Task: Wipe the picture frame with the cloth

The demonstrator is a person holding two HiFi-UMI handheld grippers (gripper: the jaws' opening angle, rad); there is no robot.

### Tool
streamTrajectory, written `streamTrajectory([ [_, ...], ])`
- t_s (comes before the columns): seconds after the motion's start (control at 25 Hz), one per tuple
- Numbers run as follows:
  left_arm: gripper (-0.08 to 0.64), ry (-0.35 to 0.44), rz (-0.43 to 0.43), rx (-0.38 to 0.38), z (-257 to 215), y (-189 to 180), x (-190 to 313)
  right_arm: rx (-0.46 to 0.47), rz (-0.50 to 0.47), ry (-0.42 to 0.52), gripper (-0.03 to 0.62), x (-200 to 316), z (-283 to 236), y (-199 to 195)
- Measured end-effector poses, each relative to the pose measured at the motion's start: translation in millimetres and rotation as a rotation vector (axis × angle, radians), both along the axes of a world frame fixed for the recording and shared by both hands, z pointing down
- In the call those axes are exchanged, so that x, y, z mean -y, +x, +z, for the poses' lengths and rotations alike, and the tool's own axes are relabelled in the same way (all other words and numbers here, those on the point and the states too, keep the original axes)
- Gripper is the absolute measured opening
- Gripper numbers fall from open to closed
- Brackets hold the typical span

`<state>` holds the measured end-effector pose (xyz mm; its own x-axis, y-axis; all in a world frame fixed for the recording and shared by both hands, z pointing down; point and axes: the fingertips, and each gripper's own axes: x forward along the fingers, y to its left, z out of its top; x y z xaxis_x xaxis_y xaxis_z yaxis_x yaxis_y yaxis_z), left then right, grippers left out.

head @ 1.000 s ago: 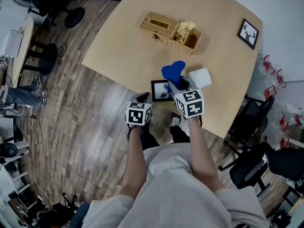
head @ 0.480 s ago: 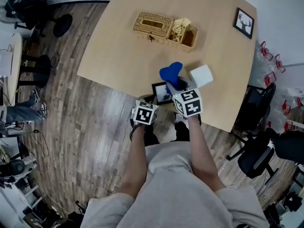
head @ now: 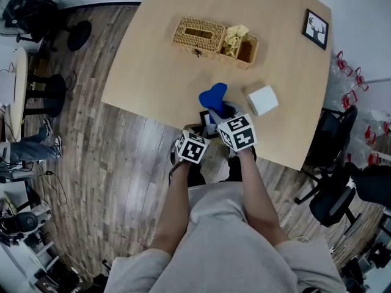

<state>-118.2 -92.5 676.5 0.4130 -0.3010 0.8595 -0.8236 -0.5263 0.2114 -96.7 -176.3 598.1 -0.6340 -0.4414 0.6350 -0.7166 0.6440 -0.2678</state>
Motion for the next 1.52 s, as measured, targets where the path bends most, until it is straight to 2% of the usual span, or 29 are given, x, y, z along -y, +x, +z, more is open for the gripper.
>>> streamTrajectory([
  [0.32, 0.053, 0.004, 0.002, -0.004, 1, 1, 0, 0.021, -0.096, 0.000, 0.106, -4, 10, -29],
  [0.56, 0.054, 0.007, -0.005, -0.008, 0, 1, -1, -0.039, -0.161, -0.002, 0.106, -13, 28, -44],
  [0.84, 0.054, 0.016, -0.007, -0.006, 0, 0, 1, -0.033, -0.256, -0.096, 0.107, -31, 53, -57],
  [1.52, 0.054, 0.010, -0.018, -0.005, -2, -3, 0, -0.088, -0.278, -0.055, 0.104, -33, 64, -59],
])
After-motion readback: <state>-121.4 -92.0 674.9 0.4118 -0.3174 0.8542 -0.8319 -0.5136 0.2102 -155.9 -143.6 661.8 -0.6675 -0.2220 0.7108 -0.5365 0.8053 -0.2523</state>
